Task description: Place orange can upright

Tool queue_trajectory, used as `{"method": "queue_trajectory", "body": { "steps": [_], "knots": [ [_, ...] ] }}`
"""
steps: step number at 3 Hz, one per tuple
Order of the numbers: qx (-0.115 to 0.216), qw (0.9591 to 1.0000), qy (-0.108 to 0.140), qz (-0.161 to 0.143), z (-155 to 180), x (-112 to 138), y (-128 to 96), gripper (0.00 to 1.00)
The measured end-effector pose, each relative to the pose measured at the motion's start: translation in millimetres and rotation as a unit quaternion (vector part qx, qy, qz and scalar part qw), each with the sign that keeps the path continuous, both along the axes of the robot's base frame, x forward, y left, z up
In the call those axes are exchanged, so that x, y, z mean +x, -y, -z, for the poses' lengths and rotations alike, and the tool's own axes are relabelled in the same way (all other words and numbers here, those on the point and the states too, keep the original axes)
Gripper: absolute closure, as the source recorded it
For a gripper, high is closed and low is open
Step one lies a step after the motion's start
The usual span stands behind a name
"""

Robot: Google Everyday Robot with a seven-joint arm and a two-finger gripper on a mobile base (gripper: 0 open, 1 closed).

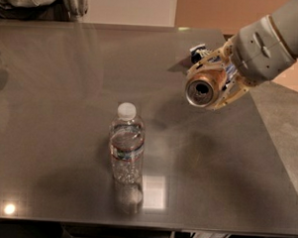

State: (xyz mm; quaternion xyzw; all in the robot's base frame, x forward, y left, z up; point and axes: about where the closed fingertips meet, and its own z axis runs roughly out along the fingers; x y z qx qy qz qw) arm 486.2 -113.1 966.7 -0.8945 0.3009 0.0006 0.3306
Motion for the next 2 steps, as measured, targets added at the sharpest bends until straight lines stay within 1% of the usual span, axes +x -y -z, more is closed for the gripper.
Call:
{"method": "queue_trajectory", "body": {
  "steps": [1, 2],
  "knots": [
    [0.057, 0.9981, -0.023, 0.003, -6.9, -6.8, -7.1, 1.00],
    [0.105, 0.9926, -0.061, 0.001, -2.6, -12.4, -16.0, 1.00]
  ]
}}
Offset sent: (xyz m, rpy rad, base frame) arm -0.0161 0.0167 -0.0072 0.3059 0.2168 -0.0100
